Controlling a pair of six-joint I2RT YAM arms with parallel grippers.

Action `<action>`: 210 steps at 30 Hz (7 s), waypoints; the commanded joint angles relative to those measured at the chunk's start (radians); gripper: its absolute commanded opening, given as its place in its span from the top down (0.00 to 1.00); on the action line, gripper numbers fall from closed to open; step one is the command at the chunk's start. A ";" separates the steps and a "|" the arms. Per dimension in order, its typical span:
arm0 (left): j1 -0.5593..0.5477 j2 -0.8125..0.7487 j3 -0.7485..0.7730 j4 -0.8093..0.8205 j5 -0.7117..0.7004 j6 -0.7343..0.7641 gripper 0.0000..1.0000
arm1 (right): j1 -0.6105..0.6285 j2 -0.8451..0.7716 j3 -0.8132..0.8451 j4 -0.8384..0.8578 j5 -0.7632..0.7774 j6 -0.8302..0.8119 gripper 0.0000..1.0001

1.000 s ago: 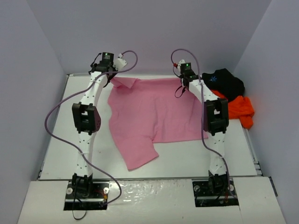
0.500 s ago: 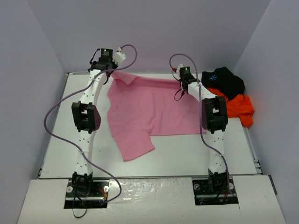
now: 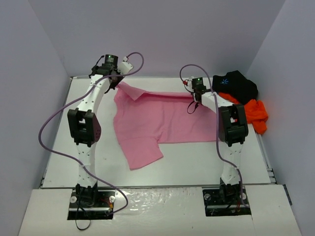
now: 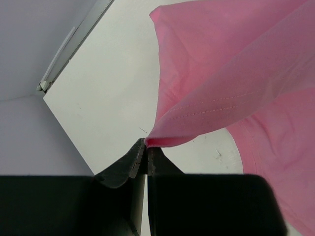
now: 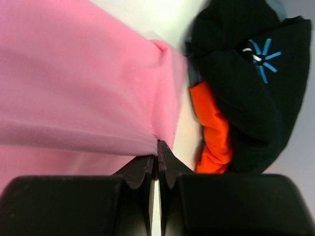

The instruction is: Fold and stack the t-shirts

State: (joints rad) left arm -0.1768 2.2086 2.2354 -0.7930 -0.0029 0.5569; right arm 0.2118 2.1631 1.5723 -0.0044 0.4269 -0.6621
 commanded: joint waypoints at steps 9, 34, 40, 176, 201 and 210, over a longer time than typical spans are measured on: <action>-0.006 -0.135 0.033 -0.017 -0.028 -0.011 1.00 | -0.020 -0.123 0.142 0.043 0.133 -0.208 1.00; -0.041 -0.215 0.025 -0.187 0.080 0.008 0.84 | 0.017 -0.121 0.010 -0.364 0.032 -0.210 0.80; -0.043 -0.277 0.016 -0.262 0.158 0.010 0.27 | 0.033 -0.136 -0.067 -0.503 -0.054 -0.238 0.33; -0.068 -0.029 -0.368 0.078 0.158 0.310 0.48 | 0.020 -0.089 -0.016 -0.230 0.223 -0.011 0.46; 0.014 0.005 -0.304 0.023 0.211 0.394 0.48 | 0.050 -0.077 -0.012 -0.230 0.273 -0.008 0.46; -0.010 -0.027 -0.347 0.041 0.204 0.408 0.48 | 0.057 -0.071 -0.014 -0.227 0.274 0.001 0.46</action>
State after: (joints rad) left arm -0.1702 2.2471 1.8736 -0.7563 0.1864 0.9417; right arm 0.2569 2.1059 1.5410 -0.2497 0.6521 -0.6659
